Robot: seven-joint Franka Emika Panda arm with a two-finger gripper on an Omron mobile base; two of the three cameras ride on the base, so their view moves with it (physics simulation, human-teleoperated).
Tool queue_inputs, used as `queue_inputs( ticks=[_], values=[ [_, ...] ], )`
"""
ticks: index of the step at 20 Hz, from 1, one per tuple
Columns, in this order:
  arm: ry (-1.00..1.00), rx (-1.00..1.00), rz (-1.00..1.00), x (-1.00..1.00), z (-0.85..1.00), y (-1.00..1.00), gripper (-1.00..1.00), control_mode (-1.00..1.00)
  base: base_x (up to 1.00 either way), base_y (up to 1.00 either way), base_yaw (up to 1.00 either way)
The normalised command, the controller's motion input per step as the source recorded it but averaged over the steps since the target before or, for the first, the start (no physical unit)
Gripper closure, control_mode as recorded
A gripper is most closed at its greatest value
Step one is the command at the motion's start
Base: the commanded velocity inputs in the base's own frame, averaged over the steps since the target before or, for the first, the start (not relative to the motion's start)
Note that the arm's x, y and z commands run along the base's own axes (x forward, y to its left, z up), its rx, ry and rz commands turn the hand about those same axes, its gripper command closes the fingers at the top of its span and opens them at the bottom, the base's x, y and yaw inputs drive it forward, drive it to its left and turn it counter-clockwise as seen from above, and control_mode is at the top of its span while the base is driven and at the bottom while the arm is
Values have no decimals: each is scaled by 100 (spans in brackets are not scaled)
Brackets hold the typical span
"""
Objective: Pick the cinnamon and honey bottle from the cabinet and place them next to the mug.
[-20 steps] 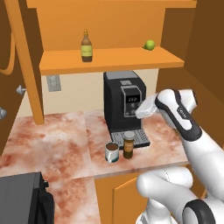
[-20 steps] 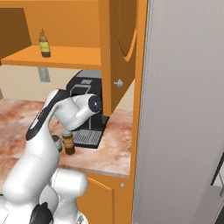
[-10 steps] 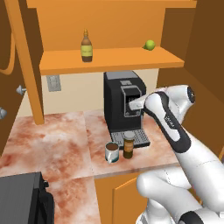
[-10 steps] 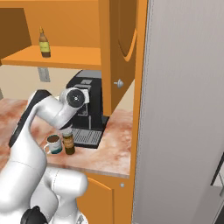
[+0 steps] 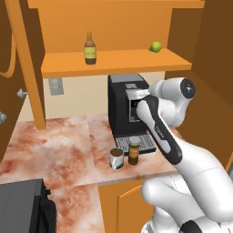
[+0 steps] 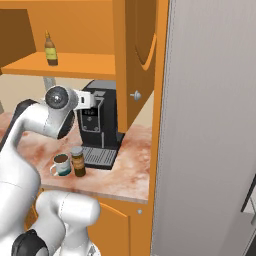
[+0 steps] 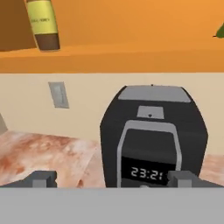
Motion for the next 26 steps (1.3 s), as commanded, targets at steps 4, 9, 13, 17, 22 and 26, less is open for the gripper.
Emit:
queue_inputs(
  ticks=[4,9,13,17,22,26],
  values=[
    [0,0,-5,-1,64,0,-100,-100,0,0,0],
    [0,0,4,-7,59,0,-100,-100,0,0,0],
    [0,0,18,-15,53,3,-100,-100,0,0,0],
    [0,0,26,-5,40,1,-100,-100,0,0,0],
    [0,0,23,0,25,7,-100,-100,0,0,0],
    [2,-7,5,18,18,66,-100,-100,0,0,0]
  ],
)
